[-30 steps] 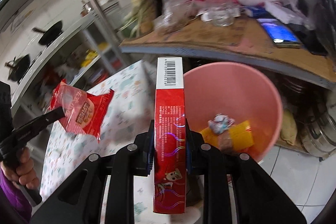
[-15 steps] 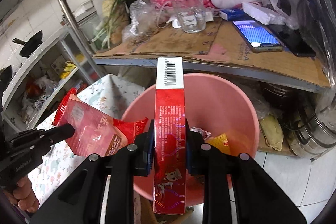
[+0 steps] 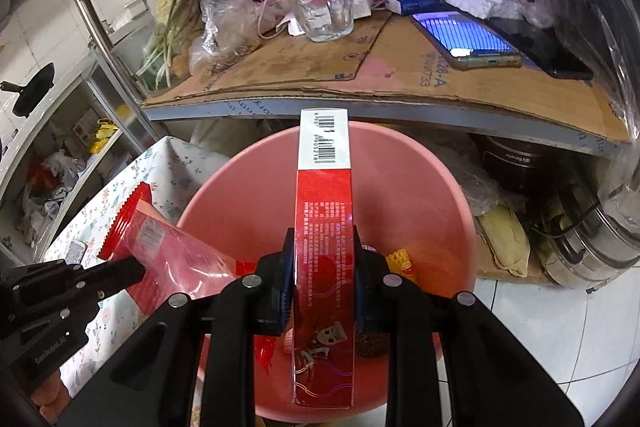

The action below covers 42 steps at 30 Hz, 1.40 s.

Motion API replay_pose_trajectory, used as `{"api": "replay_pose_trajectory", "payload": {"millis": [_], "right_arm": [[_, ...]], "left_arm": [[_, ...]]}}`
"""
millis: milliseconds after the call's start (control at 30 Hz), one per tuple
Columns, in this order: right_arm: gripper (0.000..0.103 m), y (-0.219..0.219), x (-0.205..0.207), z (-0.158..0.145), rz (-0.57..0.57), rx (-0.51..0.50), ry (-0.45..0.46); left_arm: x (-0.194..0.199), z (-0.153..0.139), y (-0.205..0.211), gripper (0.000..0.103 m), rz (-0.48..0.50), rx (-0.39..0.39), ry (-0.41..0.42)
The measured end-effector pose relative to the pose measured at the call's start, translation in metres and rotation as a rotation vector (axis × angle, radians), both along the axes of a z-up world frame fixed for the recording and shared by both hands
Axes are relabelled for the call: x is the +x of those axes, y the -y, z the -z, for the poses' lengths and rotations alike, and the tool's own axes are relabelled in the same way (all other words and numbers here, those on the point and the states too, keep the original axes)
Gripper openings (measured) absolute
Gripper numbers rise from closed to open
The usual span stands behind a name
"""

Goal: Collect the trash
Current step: 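Open both tools over the pink bucket to drop the bag and box, then move both open tools back over the table toward the silver scrubber pad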

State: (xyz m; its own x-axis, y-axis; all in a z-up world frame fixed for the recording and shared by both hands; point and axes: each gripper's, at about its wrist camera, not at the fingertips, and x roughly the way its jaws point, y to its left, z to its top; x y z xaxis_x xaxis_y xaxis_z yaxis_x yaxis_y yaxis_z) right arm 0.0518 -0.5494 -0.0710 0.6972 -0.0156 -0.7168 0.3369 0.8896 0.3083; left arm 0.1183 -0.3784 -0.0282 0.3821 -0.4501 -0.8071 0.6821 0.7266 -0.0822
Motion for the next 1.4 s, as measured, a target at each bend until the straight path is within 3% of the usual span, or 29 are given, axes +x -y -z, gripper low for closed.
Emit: {"api": "replay_pose_trajectory", "payload": {"millis": [67,167,267,333,933,1400], "right_arm": [[0.025,0.001,0.002,0.002,0.005,0.004,-0.011],[0.026,0.001,0.002,0.005,0.015,0.0,-0.027],[0.039,0.003,0.0,0.006,0.023,0.0,-0.025],[0.039,0.004,-0.001,0.006,0.022,0.004,-0.023],[0.039,-0.02,-0.016,-0.014,-0.042,-0.01,0.004],[0.039,-0.075,-0.029,-0.038,-0.173,-0.014,0.044]], "left_arm": [[0.0,0.002,0.002,0.003,0.003,-0.005,-0.01],[0.0,0.002,0.002,0.014,0.008,-0.018,-0.023],[-0.001,0.0,0.001,0.027,0.01,-0.032,-0.019],[-0.003,-0.003,0.001,0.031,0.017,-0.044,-0.019],[-0.01,-0.019,-0.021,0.041,-0.037,-0.073,-0.007],[-0.027,-0.025,-0.079,0.043,-0.125,-0.069,0.002]]}}
